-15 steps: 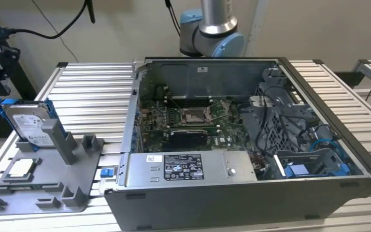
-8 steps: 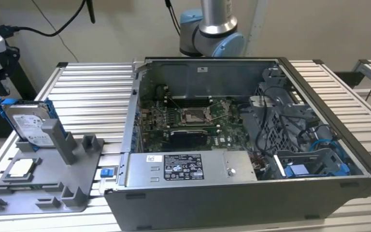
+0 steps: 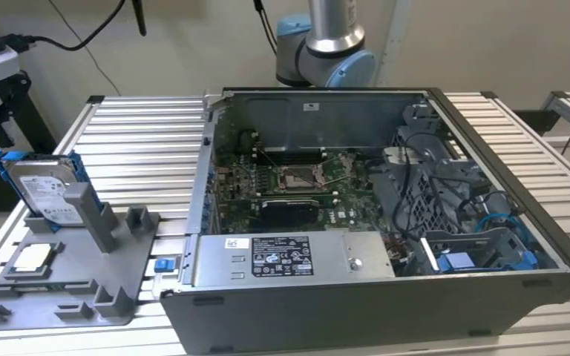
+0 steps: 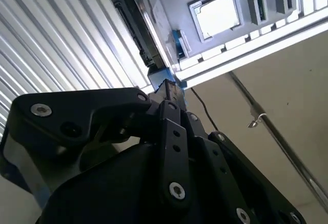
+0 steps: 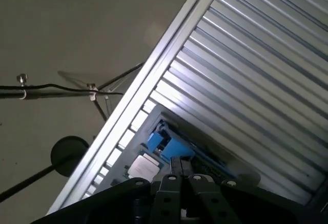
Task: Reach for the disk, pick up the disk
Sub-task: 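Pick up the disk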
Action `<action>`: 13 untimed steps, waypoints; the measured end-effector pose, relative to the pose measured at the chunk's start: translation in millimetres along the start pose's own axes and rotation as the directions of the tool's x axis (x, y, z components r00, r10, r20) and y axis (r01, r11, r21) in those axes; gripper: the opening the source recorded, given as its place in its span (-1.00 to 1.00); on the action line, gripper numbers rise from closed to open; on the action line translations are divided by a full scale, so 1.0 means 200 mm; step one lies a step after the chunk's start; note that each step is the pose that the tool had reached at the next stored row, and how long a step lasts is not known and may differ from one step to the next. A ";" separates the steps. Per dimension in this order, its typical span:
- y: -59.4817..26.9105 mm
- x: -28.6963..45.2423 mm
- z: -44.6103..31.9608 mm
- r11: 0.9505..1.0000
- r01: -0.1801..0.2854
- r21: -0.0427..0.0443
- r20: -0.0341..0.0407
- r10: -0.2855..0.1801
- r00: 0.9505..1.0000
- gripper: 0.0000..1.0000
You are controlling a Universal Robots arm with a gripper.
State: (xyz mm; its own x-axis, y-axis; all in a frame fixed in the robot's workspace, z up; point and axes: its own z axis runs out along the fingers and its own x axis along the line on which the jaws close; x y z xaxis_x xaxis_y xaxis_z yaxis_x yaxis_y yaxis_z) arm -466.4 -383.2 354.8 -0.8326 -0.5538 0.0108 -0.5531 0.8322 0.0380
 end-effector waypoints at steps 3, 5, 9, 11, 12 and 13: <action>0.000 0.000 0.000 0.999 0.055 0.001 -0.002 -0.055 0.999 -1.00; 0.000 0.000 0.000 0.996 0.092 0.001 -0.004 -0.092 0.996 -1.00; 0.000 0.000 0.000 0.987 0.163 0.001 -0.006 -0.163 0.987 -1.00; 0.000 0.000 0.000 0.981 0.193 0.001 -0.008 -0.193 0.981 -1.00; 0.000 0.000 0.000 0.979 0.204 0.001 -0.008 -0.204 0.979 -1.00; 0.000 0.000 0.000 0.978 0.210 0.001 -0.008 -0.210 0.978 -1.00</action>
State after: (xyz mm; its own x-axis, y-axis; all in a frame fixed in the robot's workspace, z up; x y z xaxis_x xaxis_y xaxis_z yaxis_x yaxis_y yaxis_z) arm -466.4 -383.2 354.8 -0.6978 -0.7162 0.0107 -0.7155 0.6976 0.0381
